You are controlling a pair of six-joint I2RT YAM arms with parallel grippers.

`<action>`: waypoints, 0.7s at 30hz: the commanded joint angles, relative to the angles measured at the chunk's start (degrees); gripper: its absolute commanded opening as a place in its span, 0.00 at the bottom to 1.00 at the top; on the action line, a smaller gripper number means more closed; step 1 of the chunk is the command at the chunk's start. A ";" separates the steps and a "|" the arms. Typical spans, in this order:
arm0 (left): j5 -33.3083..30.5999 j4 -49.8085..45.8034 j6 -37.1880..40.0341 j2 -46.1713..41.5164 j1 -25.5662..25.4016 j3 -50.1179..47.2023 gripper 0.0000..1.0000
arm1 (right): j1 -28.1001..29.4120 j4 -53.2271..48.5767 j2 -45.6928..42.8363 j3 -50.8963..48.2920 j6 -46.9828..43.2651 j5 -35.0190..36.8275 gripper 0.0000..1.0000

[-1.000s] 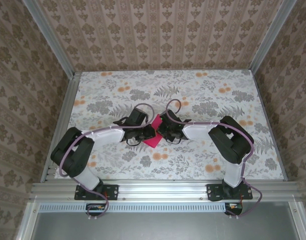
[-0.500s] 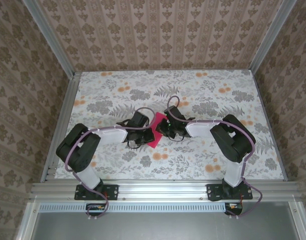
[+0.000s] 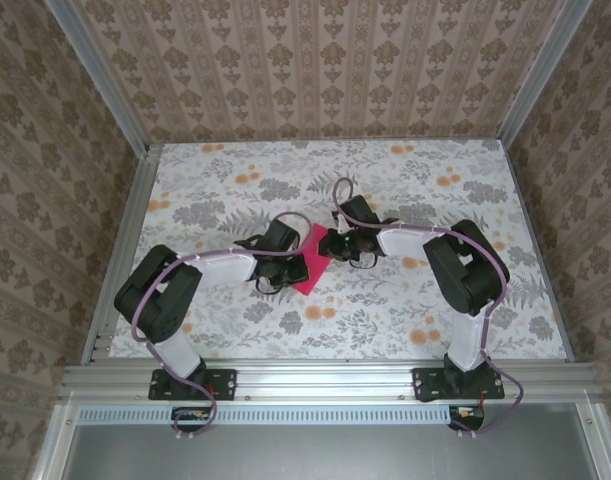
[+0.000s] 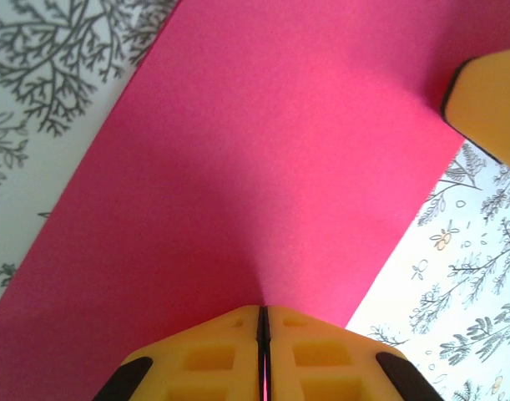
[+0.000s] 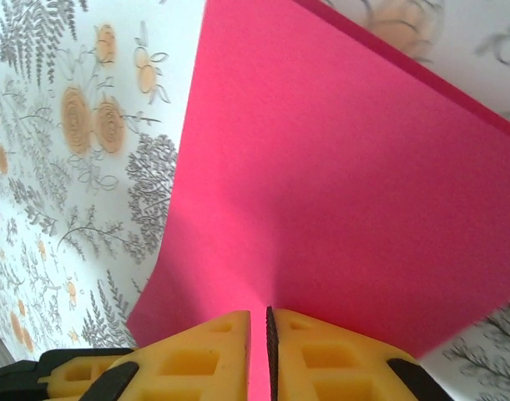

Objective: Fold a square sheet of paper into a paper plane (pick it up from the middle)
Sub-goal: Rotate the square sheet of paper at the center of the table.

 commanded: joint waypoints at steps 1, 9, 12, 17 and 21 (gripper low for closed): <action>-0.08 -1.99 2.14 0.50 -0.13 1.71 0.11 | 0.13 -3.57 2.47 2.11 -3.51 -2.02 0.17; 2.03 -1.28 3.81 -0.18 -2.25 3.43 0.14 | 0.09 -4.93 2.77 0.76 0.01 3.59 0.18; 2.05 -1.35 3.26 -0.28 -3.72 4.13 0.15 | 0.03 -4.44 1.20 -1.45 3.90 6.89 0.18; 1.85 -0.11 1.30 0.80 -4.60 3.59 0.15 | 0.25 -3.18 -3.39 -6.29 11.48 11.57 0.18; 0.75 -0.42 0.68 1.64 -4.25 3.33 0.15 | 0.30 -2.51 -5.30 -8.19 13.00 12.05 0.19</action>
